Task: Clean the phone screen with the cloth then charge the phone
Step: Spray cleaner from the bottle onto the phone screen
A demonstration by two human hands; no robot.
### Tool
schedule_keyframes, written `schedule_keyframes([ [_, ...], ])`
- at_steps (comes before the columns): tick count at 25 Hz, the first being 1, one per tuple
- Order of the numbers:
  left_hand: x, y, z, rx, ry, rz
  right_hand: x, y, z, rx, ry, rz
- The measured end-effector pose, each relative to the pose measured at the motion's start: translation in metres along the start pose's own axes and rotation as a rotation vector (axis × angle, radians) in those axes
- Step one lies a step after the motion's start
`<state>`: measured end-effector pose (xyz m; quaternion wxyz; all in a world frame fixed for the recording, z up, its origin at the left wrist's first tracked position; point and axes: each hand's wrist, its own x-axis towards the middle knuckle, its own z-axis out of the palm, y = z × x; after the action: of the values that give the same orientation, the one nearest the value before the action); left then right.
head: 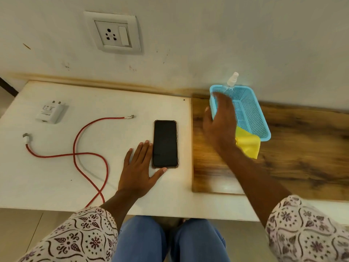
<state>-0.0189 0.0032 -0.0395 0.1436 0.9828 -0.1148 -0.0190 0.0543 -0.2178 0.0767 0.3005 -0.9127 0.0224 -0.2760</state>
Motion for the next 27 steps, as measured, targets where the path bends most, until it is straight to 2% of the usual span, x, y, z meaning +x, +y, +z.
schedule_keyframes([
  [2,0.0,0.001,-0.001,-0.005,0.0,-0.002,0.043,0.01,-0.007,-0.059,0.051,0.094],
  [5,0.0,0.001,-0.001,0.017,-0.003,0.001,0.077,0.036,-0.008,-0.201,-0.041,0.195],
  [10,0.0,0.0,-0.001,0.035,0.01,0.024,0.088,0.06,0.002,-0.204,-0.129,0.149],
  [15,0.001,0.001,-0.001,0.031,0.018,0.027,0.083,0.062,0.001,-0.114,-0.069,0.189],
  [20,0.0,0.0,0.0,0.036,0.027,0.027,0.099,0.034,-0.017,-0.007,0.109,0.113],
  [24,0.001,0.0,0.001,0.028,0.033,0.027,0.106,-0.006,-0.028,0.21,0.281,0.001],
  [27,0.001,0.0,0.001,0.034,0.031,0.027,0.088,-0.035,-0.018,0.285,0.201,-0.138],
])
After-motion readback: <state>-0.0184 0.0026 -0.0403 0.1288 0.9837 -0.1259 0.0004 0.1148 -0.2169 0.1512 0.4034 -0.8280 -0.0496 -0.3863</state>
